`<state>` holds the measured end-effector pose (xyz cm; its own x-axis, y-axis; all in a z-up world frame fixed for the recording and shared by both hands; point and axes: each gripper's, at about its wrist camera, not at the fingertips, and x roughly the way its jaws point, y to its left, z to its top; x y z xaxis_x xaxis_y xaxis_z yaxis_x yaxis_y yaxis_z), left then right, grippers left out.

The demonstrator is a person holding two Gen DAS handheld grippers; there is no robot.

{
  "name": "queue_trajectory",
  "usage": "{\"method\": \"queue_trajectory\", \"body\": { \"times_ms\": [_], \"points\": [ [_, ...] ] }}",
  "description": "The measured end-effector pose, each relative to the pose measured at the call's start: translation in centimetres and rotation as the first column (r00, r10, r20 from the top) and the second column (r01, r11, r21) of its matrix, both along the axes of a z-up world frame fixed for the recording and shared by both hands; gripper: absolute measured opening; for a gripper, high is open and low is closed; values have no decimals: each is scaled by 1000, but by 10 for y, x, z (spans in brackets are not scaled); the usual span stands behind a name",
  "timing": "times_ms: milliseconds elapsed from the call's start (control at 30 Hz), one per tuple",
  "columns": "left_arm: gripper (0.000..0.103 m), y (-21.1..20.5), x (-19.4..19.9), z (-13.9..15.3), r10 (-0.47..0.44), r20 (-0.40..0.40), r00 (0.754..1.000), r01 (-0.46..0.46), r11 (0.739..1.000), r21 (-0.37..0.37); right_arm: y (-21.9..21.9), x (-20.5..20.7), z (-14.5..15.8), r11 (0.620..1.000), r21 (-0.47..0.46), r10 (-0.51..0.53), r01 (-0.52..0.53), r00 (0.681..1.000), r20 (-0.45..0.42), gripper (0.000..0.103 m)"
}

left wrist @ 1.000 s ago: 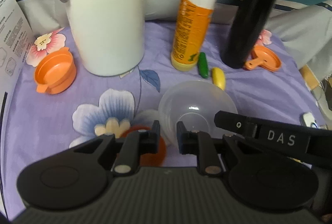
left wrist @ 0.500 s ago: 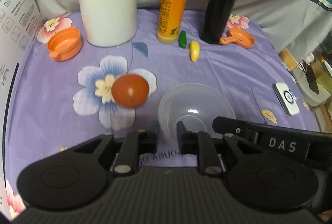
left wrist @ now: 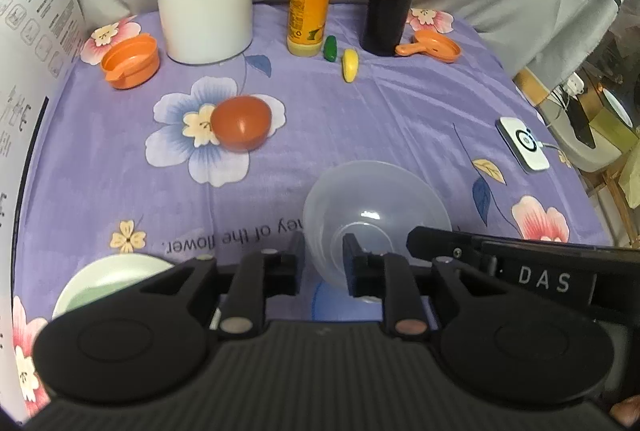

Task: Organize plates and bowls
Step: 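Carry the clear bowl into the blue bowl and open both grippers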

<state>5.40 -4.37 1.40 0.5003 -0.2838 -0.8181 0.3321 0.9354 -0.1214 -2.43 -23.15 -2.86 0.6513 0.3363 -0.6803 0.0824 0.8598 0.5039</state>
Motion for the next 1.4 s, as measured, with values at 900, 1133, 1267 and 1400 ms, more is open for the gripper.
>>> {"method": "queue_trajectory", "body": {
  "times_ms": [900,1133,1267,1400],
  "points": [
    [23,-6,-32,-28,-37,-67,997,38,999,14,0,-32,-21,1000,-7,16,-16,998,-68,19],
    [57,-1,-33,-28,-1,-43,999,2,999,32,0,-34,-19,1000,-23,6,-8,998,-62,30],
    [90,19,-30,-21,81,-14,997,-81,997,0,-10,-36,-14,998,-34,-48,47,998,-36,83],
    [103,33,-31,-19,99,-7,995,-99,995,-32,-16,-38,-11,995,-59,-79,79,997,-9,99]
  ]
}}
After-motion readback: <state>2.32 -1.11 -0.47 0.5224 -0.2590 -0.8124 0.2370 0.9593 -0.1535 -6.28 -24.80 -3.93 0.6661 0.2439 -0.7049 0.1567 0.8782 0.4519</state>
